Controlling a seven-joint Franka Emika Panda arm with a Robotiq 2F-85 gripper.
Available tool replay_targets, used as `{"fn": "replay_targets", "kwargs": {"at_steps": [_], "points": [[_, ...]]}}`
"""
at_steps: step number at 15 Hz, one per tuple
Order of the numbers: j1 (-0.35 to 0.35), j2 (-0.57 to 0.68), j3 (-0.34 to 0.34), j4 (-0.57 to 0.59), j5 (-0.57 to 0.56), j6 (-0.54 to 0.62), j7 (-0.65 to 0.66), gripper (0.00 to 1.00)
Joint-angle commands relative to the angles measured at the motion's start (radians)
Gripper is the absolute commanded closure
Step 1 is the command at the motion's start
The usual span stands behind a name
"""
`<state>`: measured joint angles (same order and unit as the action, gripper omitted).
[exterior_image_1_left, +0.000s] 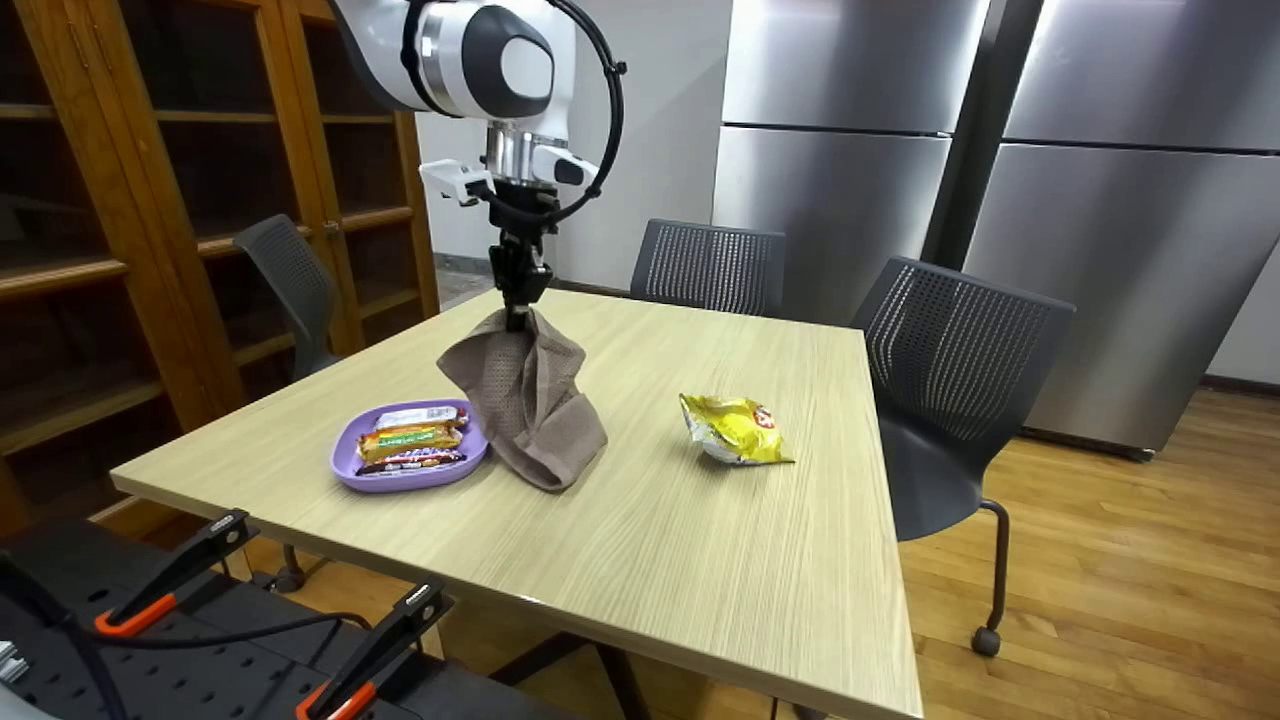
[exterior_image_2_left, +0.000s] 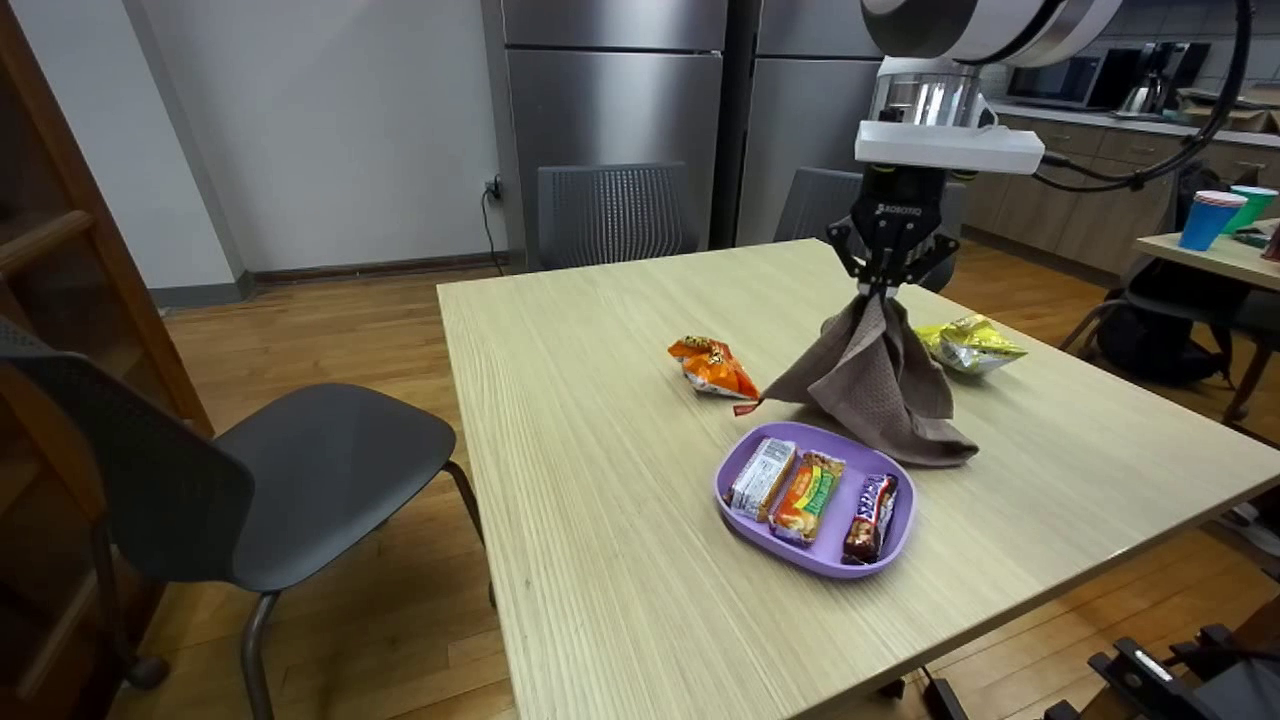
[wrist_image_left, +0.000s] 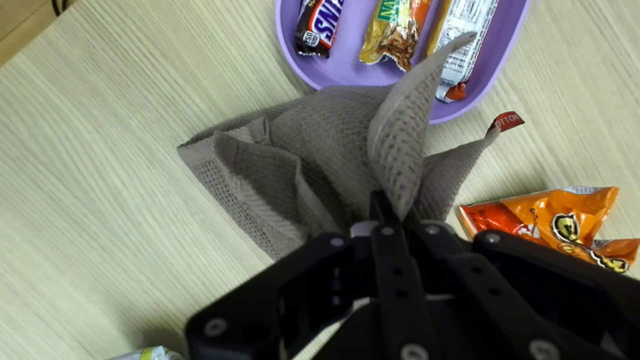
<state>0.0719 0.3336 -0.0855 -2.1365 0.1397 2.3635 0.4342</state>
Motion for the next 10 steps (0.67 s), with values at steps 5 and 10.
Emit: {"fn": "replay_targets", "kwargs": {"at_steps": [5, 10], "points": [[0.025, -0.053, 0.029, 0.005, -0.068, -0.082, 0.001, 0.99], [0.037, -0.047, 0.048, 0.018, -0.083, -0.103, 0.001, 0.99]]}}
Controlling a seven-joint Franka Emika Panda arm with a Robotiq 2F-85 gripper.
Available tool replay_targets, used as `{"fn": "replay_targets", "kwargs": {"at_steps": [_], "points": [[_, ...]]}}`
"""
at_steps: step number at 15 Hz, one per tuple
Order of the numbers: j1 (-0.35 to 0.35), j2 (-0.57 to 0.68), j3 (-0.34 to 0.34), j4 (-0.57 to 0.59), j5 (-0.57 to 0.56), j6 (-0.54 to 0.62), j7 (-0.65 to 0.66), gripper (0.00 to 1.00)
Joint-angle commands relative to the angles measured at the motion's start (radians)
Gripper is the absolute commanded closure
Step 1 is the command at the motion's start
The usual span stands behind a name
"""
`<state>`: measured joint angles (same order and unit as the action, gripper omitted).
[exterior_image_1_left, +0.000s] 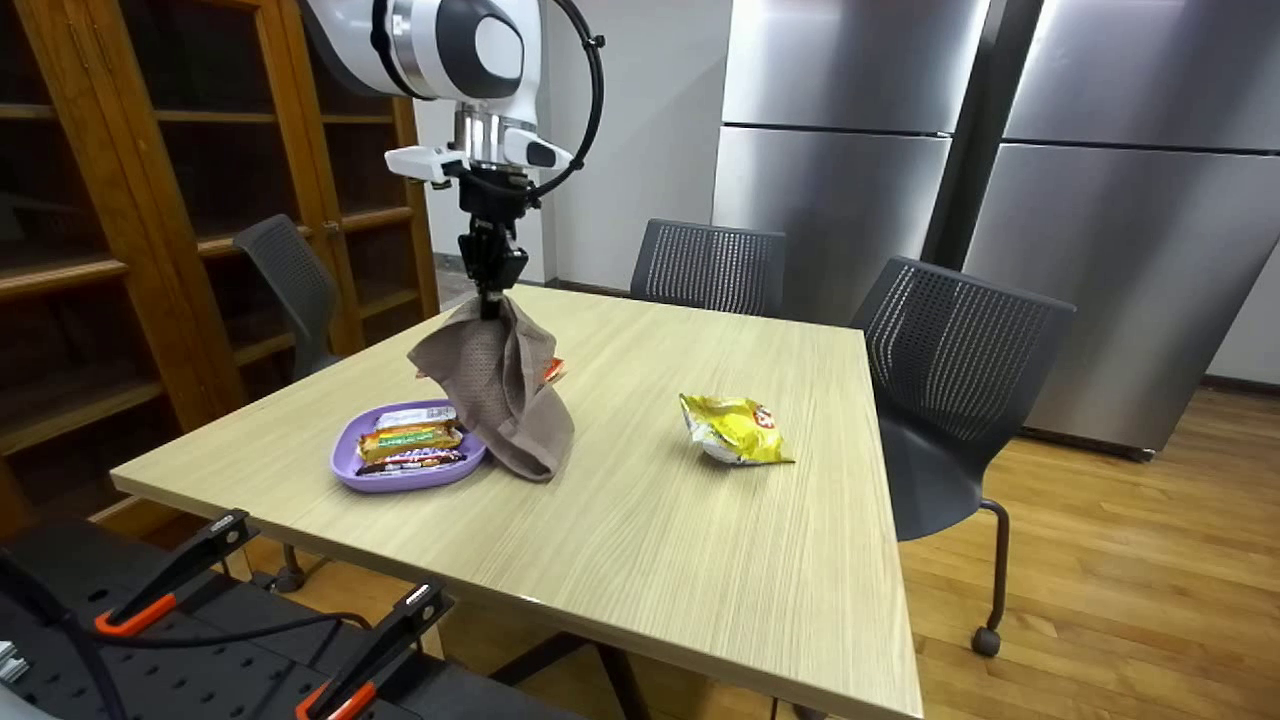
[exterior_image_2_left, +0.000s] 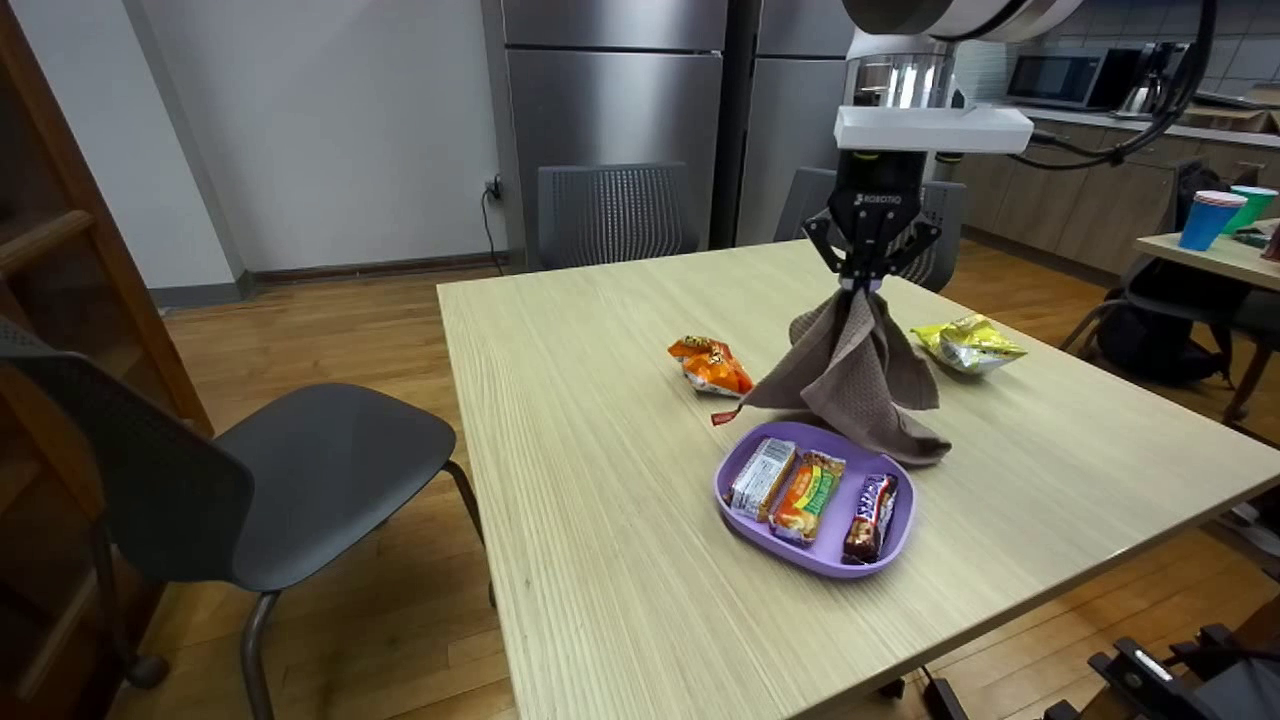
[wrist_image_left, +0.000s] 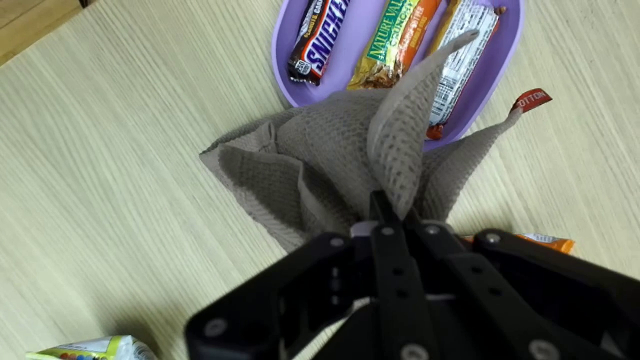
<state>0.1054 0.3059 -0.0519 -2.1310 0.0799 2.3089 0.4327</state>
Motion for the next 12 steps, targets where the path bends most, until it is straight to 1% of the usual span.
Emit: {"fn": "replay_targets", "kwargs": {"at_steps": [1, 12], "points": [[0.006, -0.018, 0.018, 0.016, -0.025, -0.050, 0.003, 0.99], [0.050, 0.006, 0.063, 0.056, -0.028, -0.071, 0.006, 0.99]]}}
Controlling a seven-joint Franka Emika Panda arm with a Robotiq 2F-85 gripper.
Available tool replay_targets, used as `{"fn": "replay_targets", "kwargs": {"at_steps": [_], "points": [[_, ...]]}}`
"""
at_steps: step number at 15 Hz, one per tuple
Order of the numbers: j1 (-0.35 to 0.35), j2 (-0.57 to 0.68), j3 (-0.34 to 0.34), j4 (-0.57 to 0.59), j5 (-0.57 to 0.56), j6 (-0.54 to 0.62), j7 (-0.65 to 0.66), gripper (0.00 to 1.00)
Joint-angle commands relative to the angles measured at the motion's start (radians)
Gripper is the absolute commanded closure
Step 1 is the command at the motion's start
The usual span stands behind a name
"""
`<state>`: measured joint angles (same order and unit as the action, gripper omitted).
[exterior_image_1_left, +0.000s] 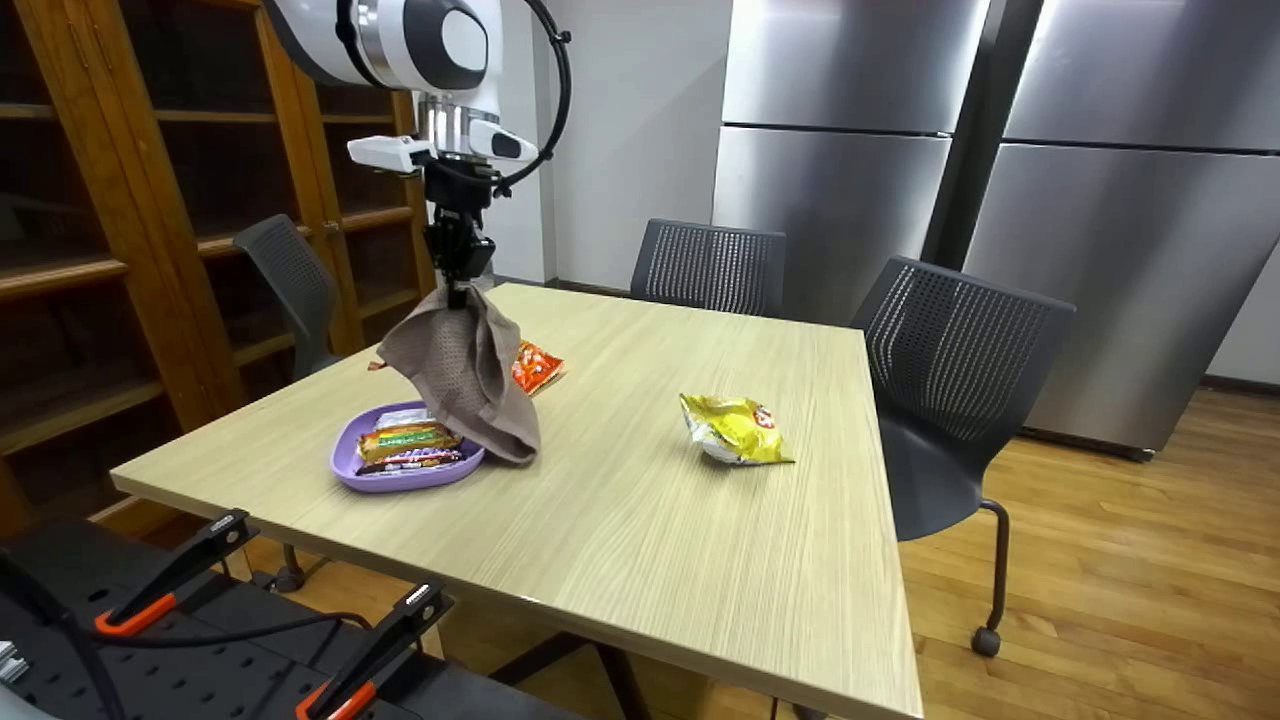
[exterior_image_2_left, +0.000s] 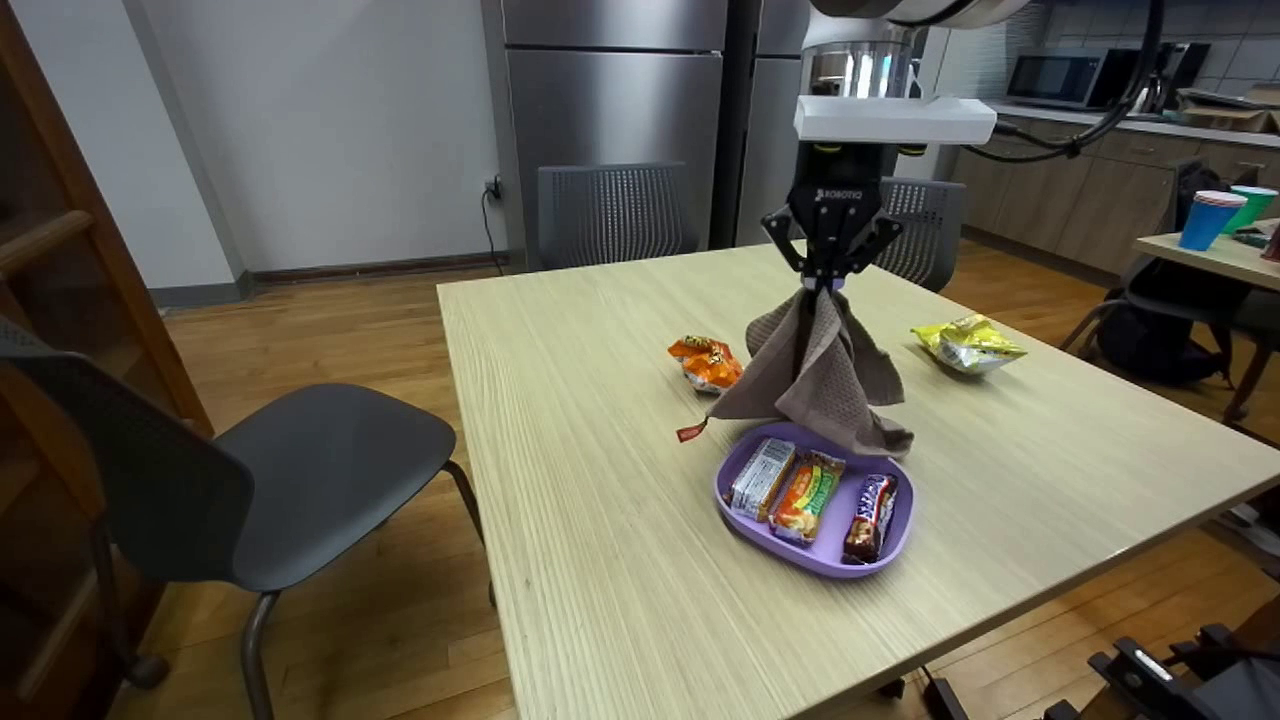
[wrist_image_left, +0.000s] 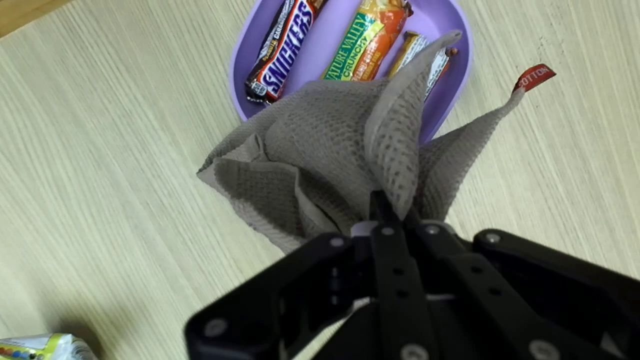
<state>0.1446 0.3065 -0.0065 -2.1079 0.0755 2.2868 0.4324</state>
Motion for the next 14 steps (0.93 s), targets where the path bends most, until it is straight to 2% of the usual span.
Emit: {"fn": "replay_targets", "kwargs": {"at_steps": [1, 14], "points": [[0.016, 0.010, 0.023, 0.036, -0.023, -0.055, 0.005, 0.99], [0.078, 0.065, 0.072, 0.044, -0.058, -0.152, -0.028, 0.99]]}}
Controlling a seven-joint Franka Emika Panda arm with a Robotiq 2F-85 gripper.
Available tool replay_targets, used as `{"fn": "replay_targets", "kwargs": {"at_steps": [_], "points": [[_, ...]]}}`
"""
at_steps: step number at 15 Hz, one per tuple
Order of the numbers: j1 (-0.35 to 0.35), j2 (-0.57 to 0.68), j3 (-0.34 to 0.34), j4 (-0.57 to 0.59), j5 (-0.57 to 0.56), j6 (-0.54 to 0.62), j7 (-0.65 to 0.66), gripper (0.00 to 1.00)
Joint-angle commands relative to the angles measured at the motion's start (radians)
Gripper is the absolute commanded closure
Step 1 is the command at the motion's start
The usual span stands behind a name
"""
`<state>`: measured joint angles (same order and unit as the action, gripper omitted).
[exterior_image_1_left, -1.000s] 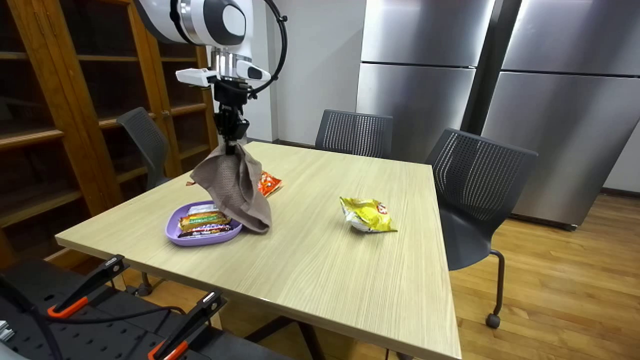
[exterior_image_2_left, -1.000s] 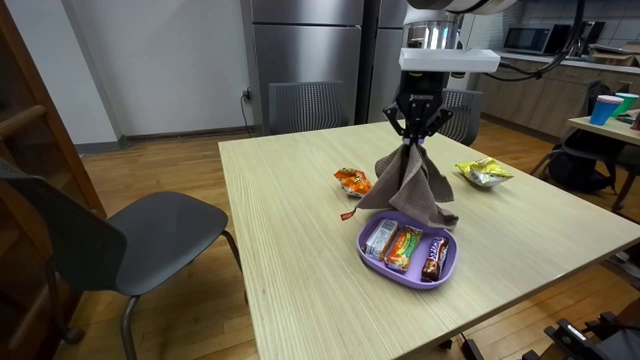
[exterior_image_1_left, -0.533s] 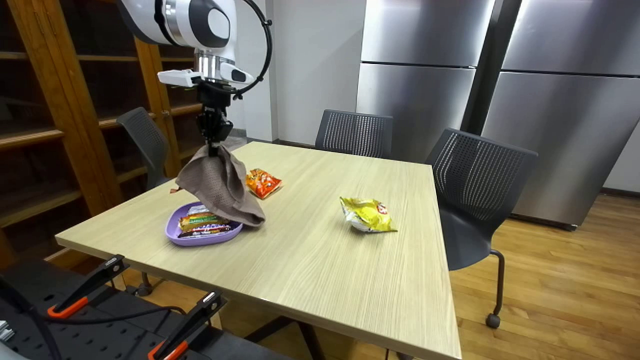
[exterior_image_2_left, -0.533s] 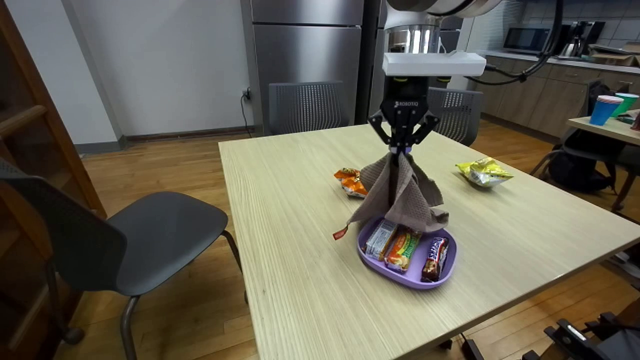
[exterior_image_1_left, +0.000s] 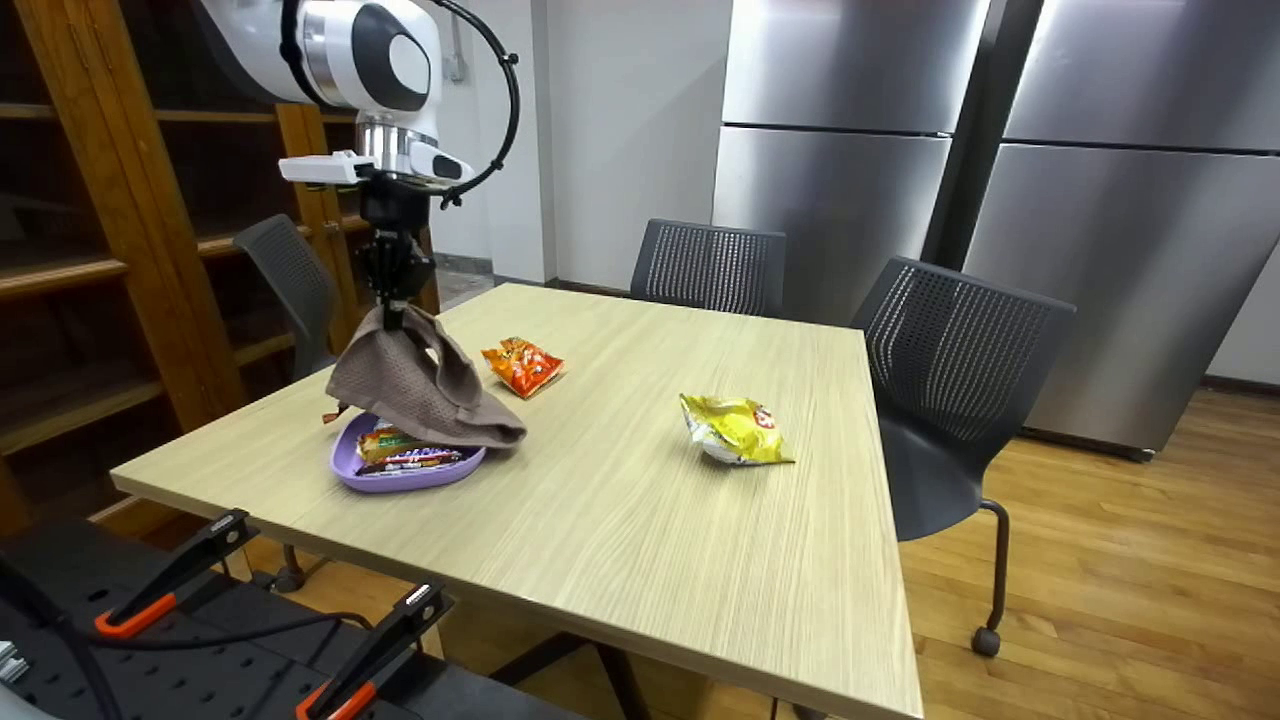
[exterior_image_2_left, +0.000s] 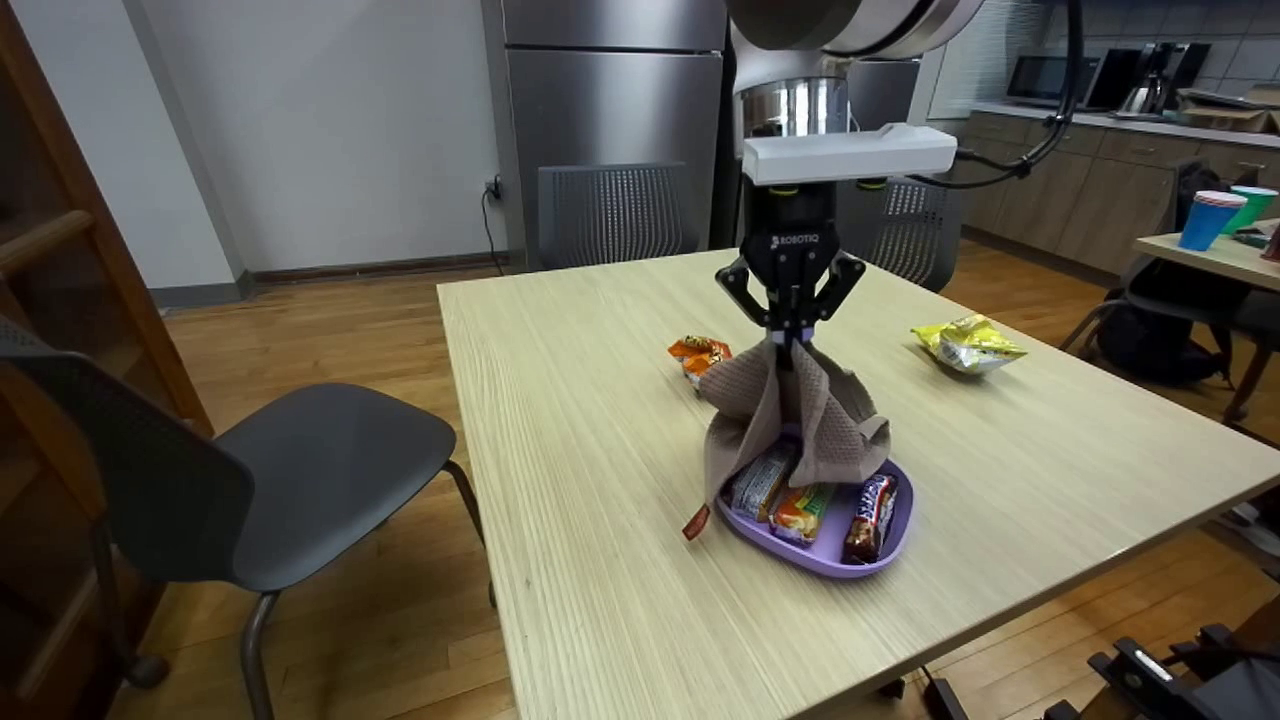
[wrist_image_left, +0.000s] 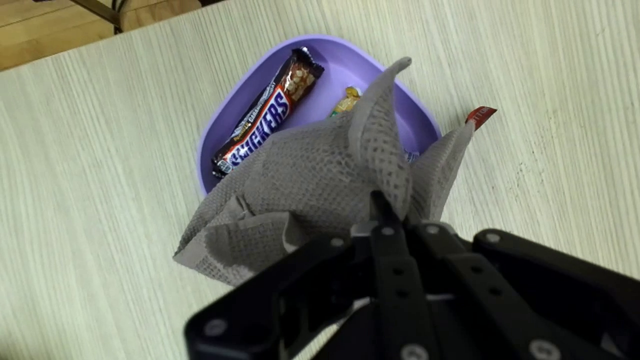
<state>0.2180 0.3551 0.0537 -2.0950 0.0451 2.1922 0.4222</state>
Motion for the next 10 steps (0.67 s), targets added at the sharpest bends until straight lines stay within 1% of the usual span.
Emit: {"fn": "replay_targets", "kwargs": {"at_steps": [1, 6, 10], "points": [[0.006, 0.022, 0.014, 0.033, -0.030, -0.064, -0.023, 0.99], [0.012, 0.057, 0.026, 0.042, -0.038, -0.110, -0.059, 0.99], [0.015, 0.081, 0.030, 0.043, -0.037, -0.106, -0.090, 0.99]]}}
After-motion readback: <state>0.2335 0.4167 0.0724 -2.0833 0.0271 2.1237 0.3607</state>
